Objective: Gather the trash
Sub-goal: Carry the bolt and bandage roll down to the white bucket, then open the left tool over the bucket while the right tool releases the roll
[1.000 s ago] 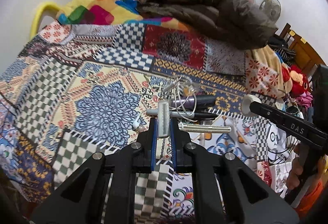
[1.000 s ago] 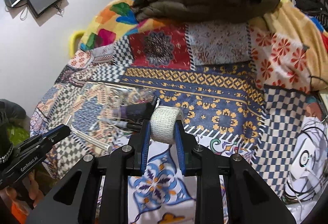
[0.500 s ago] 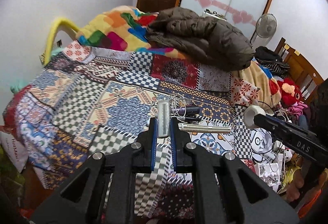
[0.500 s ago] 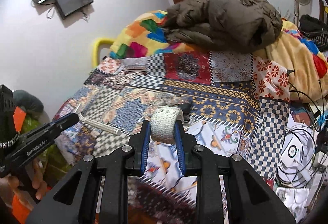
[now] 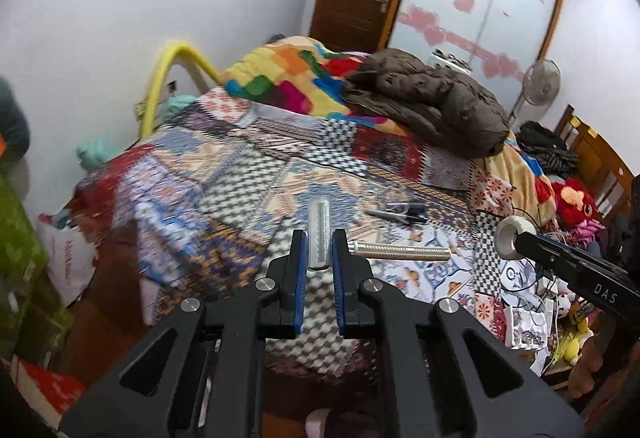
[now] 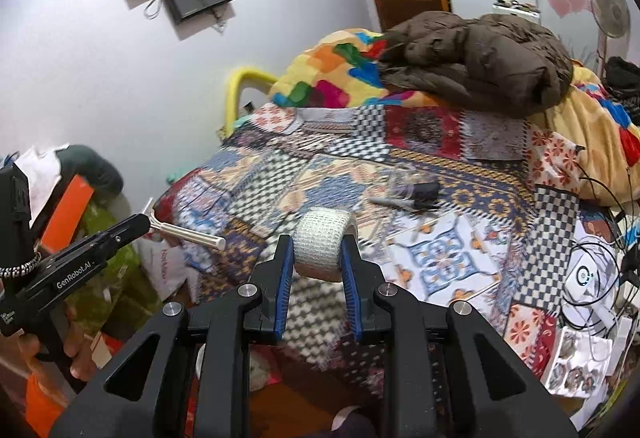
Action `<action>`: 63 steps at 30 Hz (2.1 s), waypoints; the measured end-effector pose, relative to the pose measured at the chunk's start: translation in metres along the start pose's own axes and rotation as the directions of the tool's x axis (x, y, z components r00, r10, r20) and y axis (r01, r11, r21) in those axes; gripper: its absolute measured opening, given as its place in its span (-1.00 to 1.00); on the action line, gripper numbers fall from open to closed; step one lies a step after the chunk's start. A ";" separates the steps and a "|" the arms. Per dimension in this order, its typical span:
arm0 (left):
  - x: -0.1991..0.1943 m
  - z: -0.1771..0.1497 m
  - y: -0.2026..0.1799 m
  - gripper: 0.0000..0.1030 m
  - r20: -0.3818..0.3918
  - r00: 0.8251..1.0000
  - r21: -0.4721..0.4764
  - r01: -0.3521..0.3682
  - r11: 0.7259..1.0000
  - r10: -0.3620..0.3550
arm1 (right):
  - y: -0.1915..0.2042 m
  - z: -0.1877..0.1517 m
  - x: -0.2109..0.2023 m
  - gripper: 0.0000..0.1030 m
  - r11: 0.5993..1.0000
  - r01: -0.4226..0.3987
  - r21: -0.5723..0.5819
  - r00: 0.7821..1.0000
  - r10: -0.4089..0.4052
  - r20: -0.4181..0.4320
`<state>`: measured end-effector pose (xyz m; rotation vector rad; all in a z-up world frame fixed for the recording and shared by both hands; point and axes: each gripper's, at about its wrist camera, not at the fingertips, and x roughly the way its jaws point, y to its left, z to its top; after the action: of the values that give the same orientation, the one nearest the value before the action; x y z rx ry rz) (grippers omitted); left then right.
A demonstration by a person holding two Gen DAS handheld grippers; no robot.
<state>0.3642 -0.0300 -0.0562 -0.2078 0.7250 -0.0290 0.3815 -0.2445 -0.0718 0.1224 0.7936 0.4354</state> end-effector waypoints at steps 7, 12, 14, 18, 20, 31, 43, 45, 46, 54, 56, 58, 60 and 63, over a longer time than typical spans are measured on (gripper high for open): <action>-0.051 -0.025 0.063 -0.79 0.028 0.995 -0.057 -0.098 0.994 0.100 | 0.061 -0.018 0.004 -0.58 0.996 -0.064 -0.066 0.998 0.063 -0.019; -0.084 -0.048 0.112 -0.79 0.040 0.986 -0.136 -0.158 0.978 0.165 | 0.110 -0.035 0.015 -0.58 0.983 -0.120 -0.137 0.992 0.113 -0.058; -0.094 -0.058 0.131 -0.79 0.036 0.983 -0.167 -0.174 0.970 0.183 | 0.127 -0.042 0.019 -0.58 0.977 -0.143 -0.159 0.988 0.132 -0.075; -0.109 -0.078 0.166 -0.79 0.012 0.974 -0.211 -0.220 0.952 0.228 | 0.162 -0.058 0.032 -0.58 0.962 -0.187 -0.200 0.979 0.166 -0.115; -0.116 -0.088 0.181 -0.79 -0.001 0.968 -0.221 -0.245 0.944 0.251 | 0.178 -0.067 0.040 -0.58 0.953 -0.208 -0.219 0.973 0.180 -0.141; -0.111 -0.156 0.249 -0.79 -0.129 0.928 -0.276 -0.373 0.886 0.350 | 0.242 -0.120 0.093 -0.58 0.918 -0.291 -0.269 0.924 0.197 -0.328; -0.035 -0.236 0.292 -0.79 -0.384 0.869 -0.298 -0.437 0.848 0.313 | 0.282 -0.178 0.171 -0.58 0.889 -0.327 -0.320 0.837 0.115 -0.536; -0.022 -0.245 0.296 -0.79 -0.417 0.856 -0.288 -0.444 0.849 0.306 | 0.284 -0.185 0.185 -0.58 0.889 -0.328 -0.318 0.820 0.102 -0.563; -0.017 -0.249 0.297 -0.79 -0.430 0.851 -0.286 -0.444 0.849 0.301 | 0.285 -0.187 0.191 -0.58 0.890 -0.326 -0.319 0.814 0.092 -0.573; 0.031 -0.264 0.301 -0.79 -0.521 0.812 -0.273 -0.449 0.851 0.261 | 0.286 -0.197 0.233 -0.57 0.901 -0.303 -0.311 0.768 0.038 -0.639; 0.041 -0.263 0.302 -0.79 -0.533 0.809 -0.276 -0.444 0.853 0.248 | 0.286 -0.197 0.242 -0.56 0.900 -0.304 -0.311 0.761 0.033 -0.648; 0.047 -0.260 0.302 -0.79 -0.538 0.809 -0.280 -0.439 0.854 0.239 | 0.287 -0.197 0.247 -0.56 0.902 -0.307 -0.305 0.756 0.036 -0.654; 0.052 -0.257 0.303 -0.79 -0.540 0.811 -0.288 -0.431 0.855 0.227 | 0.288 -0.196 0.251 -0.56 0.900 -0.313 -0.305 0.754 0.040 -0.656; 0.055 -0.255 0.308 -0.76 -0.535 0.827 -0.333 -0.396 0.856 0.175 | 0.290 -0.197 0.258 -0.51 0.896 -0.313 -0.317 0.745 0.025 -0.666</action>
<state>0.2233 0.2203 -0.3393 -0.5261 1.2677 0.3970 0.3043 0.1164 -0.3036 -0.3833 1.3678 0.8424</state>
